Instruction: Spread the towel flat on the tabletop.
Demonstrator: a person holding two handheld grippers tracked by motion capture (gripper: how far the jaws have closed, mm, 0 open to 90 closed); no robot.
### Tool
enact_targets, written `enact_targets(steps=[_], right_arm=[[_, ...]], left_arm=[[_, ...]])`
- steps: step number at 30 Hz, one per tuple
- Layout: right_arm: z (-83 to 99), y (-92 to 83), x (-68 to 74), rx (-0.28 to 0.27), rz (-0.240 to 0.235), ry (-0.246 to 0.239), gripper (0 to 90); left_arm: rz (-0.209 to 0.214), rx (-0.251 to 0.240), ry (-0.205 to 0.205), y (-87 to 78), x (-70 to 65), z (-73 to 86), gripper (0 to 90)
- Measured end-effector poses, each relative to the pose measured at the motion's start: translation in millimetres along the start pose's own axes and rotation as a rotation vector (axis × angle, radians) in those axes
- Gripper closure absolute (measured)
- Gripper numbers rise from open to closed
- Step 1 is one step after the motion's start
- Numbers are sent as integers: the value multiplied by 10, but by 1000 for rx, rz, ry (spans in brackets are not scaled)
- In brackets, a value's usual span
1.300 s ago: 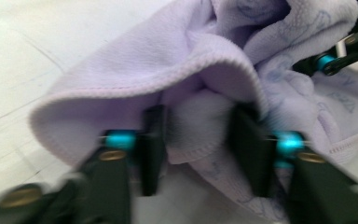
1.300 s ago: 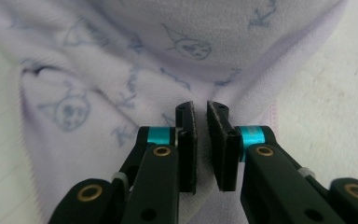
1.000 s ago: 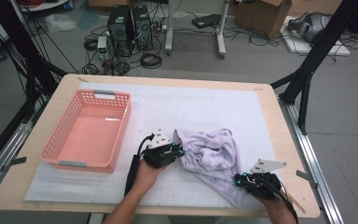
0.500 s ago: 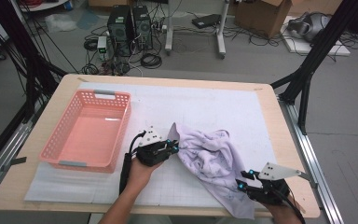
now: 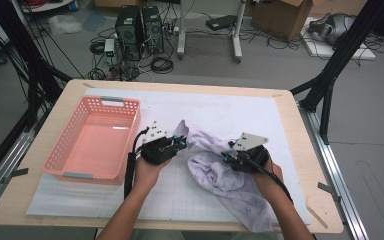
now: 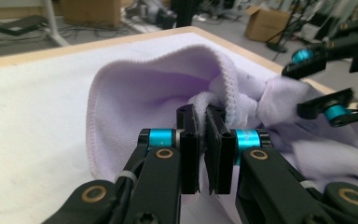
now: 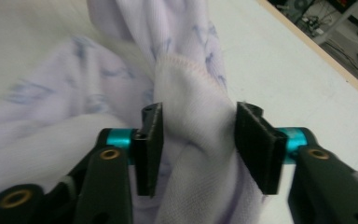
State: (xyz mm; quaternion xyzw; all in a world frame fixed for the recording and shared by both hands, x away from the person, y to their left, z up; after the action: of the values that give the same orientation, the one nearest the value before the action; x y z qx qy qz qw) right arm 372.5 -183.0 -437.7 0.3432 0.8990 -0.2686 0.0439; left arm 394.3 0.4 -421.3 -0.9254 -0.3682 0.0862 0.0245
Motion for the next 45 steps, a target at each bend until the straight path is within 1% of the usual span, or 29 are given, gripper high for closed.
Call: enact_targets(steps=[2, 5, 6, 7, 8, 10, 11, 12, 14, 16, 18, 19, 20, 22, 25, 26, 27, 28, 29, 31, 33, 35, 36, 37, 39, 40, 41, 42, 45], right_arm=[[0, 60, -92, 0, -12, 39, 794], [14, 78, -292, -10, 11, 118, 847], [34, 77, -369, 0, 32, 136, 854], [53, 76, -459, 0, 64, 153, 855], [80, 73, -545, -4, 89, 179, 855], [162, 54, -718, 2, 151, 226, 855], [211, 44, -795, 10, 183, 255, 855], [266, 27, -880, 25, 223, 267, 855], [362, -31, -1044, 50, 328, 295, 856], [442, -119, -1174, 60, 416, 346, 856], [521, -194, -1234, 83, 452, 374, 849], [552, -228, -1244, 95, 454, 383, 817], [561, -250, -1241, 94, 451, 395, 744], [552, -331, -1212, 64, 438, 405, 670], [544, -433, -1106, 27, 391, 399, 586], [551, -457, -1051, 15, 363, 408, 571], [562, -463, -987, 0, 318, 425, 556], [589, -459, -913, 8, 280, 438, 541], [625, -444, -839, 26, 247, 430, 539], [733, -396, -716, 71, 216, 401, 528], [868, -327, -614, 121, 189, 399, 537], [990, -279, -549, 156, 179, 405, 568], [1032, -267, -516, 162, 170, 412, 627], [1041, -274, -483, 147, 154, 421, 713], [1031, -337, -417, 143, 129, 410, 845], [1041, -387, -379, 165, 123, 394, 879], [1072, -438, -345, 193, 117, 379, 881], [1095, -496, -308, 201, 112, 381, 882], [1148, -675, -215, 206, 92, 366, 882]], left_arm=[[-20, 10, 10, 81, 60, -31, 845], [-56, 12, 13, 201, 133, -30, 840], [-85, 8, 11, 228, 160, -22, 794], [-104, 3, -14, 251, 173, -14, 676], [-103, 0, -41, 269, 166, -6, 599], [-81, 16, -51, 290, 110, 25, 526], [-68, 25, -39, 299, 76, 40, 522], [-56, 37, -31, 305, 43, 58, 506], [-16, 60, -27, 318, -22, 94, 493], [24, 89, -20, 338, -92, 148, 491], [61, 132, -15, 358, -161, 222, 471], [74, 147, -21, 364, -191, 251, 456], [87, 167, -19, 369, -226, 300, 452], [96, 152, -27, 365, -281, 376, 452], [119, 205, -42, 365, -344, 563, 449], [131, 211, -55, 371, -373, 603, 447], [140, 220, -60, 372, -400, 634, 448], [151, 238, -60, 380, -433, 663, 449], [160, 254, -56, 391, -469, 688, 449], [178, 274, -42, 415, -543, 733, 459], [197, 301, -21, 427, -593, 787, 518], [180, 317, -5, 422, -578, 810, 662], [176, 318, -11, 413, -569, 801, 716], [176, 312, -16, 402, -561, 789, 738], [155, 299, -17, 360, -497, 742, 749], [141, 277, -34, 336, -458, 702, 751], [121, 242, -50, 304, -410, 657, 751], [105, 214, -75, 269, -366, 626, 754], [69, 200, -78, 152, -259, 630, 753]])
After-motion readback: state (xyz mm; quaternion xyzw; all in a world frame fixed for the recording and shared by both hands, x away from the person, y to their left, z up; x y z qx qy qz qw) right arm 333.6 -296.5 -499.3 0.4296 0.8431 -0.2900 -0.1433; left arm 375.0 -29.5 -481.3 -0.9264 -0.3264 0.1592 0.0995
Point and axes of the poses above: each handheld gripper's, and its own axes: y roughly forward along the jaws, z roughly out of its underside, x roughly to its left, the point moved 9 cm from there along y, roughly forward along the jaws, and after that the axes turned 13 degrees about -x, right-handed, at the moved point
